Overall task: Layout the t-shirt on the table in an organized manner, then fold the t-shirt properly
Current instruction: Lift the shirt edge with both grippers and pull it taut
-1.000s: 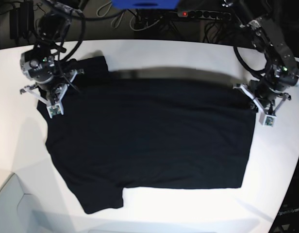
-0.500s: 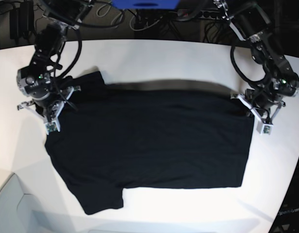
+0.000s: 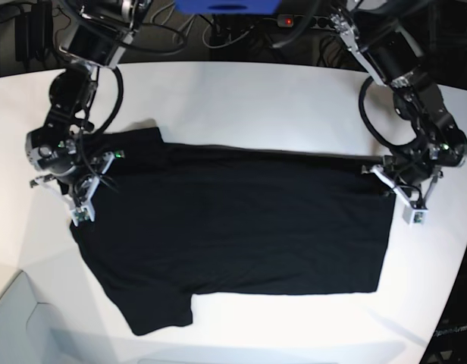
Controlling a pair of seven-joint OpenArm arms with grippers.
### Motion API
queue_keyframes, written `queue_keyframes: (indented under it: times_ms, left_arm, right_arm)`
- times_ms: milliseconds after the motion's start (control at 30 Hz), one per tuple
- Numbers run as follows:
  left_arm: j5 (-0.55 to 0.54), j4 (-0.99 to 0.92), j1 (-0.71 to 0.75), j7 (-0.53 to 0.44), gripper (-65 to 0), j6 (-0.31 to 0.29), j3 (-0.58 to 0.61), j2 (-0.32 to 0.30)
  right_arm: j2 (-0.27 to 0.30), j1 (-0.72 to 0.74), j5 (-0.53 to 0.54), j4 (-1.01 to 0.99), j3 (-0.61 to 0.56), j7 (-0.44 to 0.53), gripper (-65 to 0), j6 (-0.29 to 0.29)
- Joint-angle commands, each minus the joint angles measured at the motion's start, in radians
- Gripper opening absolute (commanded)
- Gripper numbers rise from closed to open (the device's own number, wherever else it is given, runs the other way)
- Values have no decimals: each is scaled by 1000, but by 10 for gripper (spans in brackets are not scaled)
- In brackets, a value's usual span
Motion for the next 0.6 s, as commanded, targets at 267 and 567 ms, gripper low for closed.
queue_keyframes:
  times_ms: [267, 567]
  left_arm:
    - [-13, -76, -78, -55, -649, 2, 3, -16]
    - [-11, -90, -85, -95, -649, 2, 3, -16]
  right_arm:
    - [9, 39, 3, -54, -2, 62, -650, 3]
    - [9, 49, 3, -89, 1, 111, -650, 3]
